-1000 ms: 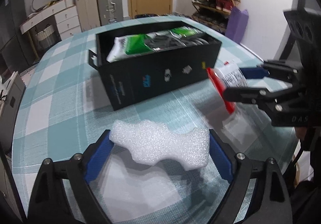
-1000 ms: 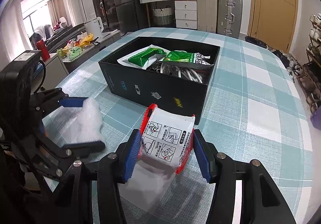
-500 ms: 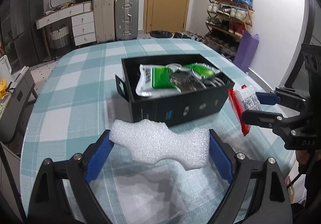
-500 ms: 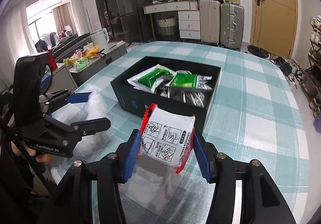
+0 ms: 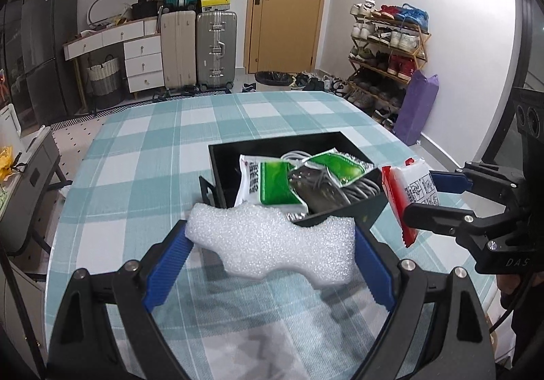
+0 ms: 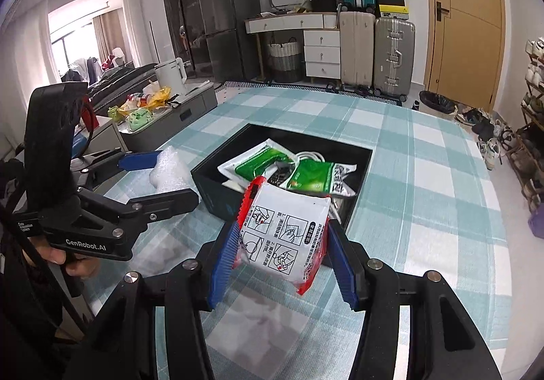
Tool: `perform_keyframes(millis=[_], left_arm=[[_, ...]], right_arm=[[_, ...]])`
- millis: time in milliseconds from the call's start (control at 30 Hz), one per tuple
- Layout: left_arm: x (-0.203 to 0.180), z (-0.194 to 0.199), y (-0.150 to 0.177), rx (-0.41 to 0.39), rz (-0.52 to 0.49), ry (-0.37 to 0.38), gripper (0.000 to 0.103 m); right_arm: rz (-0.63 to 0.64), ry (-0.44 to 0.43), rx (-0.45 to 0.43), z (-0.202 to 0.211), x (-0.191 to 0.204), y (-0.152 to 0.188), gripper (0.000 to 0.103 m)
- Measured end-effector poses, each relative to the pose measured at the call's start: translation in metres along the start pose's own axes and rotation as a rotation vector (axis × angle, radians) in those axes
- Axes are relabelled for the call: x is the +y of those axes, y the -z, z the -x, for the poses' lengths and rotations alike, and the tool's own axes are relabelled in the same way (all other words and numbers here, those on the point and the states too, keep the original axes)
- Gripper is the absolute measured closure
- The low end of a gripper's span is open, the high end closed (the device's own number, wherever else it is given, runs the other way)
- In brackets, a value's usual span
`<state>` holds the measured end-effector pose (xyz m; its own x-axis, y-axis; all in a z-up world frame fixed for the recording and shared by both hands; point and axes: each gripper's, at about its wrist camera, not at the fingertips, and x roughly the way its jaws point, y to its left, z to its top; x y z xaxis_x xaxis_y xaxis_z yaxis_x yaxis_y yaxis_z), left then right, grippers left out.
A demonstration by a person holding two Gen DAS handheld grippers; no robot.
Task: Organize soft objects
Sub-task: 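Carry the foam and red-edged packet over the black box and lower them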
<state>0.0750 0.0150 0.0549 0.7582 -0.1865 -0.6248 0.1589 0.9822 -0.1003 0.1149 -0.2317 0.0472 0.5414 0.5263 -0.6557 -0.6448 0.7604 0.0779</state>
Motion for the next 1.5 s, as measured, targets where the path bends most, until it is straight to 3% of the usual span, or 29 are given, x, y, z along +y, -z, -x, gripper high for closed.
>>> perform_keyframes(millis=[567, 1500], left_arm=[[-0.001, -0.012, -0.030, -0.034, -0.023, -0.001, 0.012], [-0.003, -0.062, -0.047, -0.011, -0.068, -0.038, 0.012]], right_arm=[[-0.013, 0.030, -0.047, -0.008, -0.009, -0.031, 0.050], [0.008, 0.053, -0.023, -0.050, -0.031, -0.052, 0.050]])
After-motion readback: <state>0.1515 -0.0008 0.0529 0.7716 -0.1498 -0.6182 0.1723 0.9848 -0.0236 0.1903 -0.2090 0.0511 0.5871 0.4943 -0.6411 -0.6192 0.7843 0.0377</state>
